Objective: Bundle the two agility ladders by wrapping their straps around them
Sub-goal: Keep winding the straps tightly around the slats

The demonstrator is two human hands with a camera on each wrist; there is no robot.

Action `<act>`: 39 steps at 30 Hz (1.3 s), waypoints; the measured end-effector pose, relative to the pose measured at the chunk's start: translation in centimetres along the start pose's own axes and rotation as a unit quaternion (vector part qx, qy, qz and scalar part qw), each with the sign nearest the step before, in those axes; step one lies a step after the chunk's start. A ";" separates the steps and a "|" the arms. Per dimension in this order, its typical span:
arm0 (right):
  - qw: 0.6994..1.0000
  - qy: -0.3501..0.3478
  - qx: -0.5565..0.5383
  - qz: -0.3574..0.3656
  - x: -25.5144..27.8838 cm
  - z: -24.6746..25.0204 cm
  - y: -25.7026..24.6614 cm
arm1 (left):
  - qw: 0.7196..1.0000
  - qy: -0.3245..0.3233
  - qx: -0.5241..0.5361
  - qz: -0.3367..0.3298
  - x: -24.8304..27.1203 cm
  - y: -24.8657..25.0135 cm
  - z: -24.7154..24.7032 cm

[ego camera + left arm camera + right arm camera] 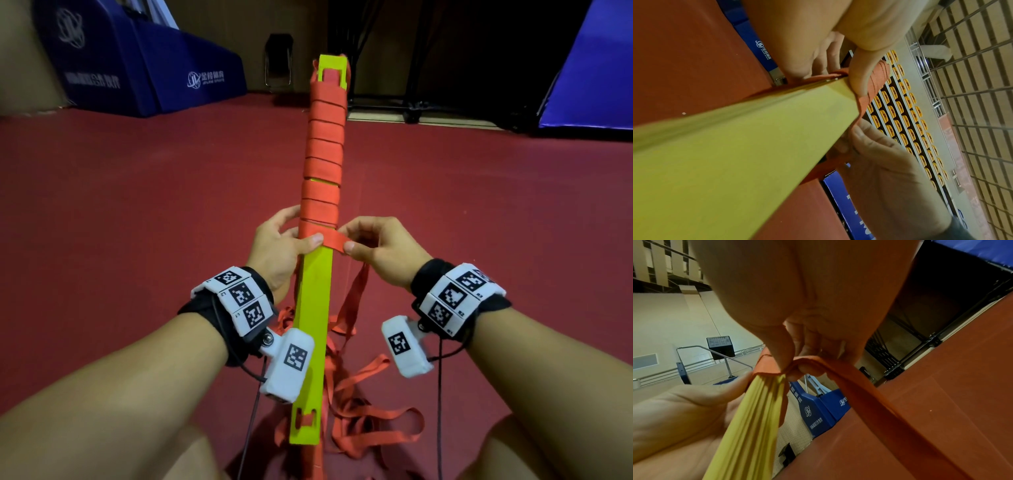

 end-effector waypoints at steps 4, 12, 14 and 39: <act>1.000 0.006 -0.012 0.008 -0.2 -0.2 -0.1 | 0.999 -0.030 0.037 0.022 0.0 -0.1 -0.2; 0.999 -0.009 0.037 0.037 0.1 -0.3 -1.2 | 0.997 -0.038 0.069 0.020 0.0 -0.5 -0.4; 0.998 0.016 0.035 0.045 0.0 0.0 -1.5 | 0.998 -0.019 0.060 0.005 -0.1 -0.4 -0.4; 0.998 0.053 -0.034 -0.004 -0.2 0.7 -0.7 | 0.996 -0.078 0.004 -0.043 0.7 -0.8 -2.1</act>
Point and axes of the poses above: each hand's wrist, its own x-axis away from the middle knuckle, its own z-axis out of the back of the hand, y = z × x, the point moved 5 cm from there along -x, towards the middle knuckle, and after that the axes turned 2 degrees about y, right-handed, at the moved point
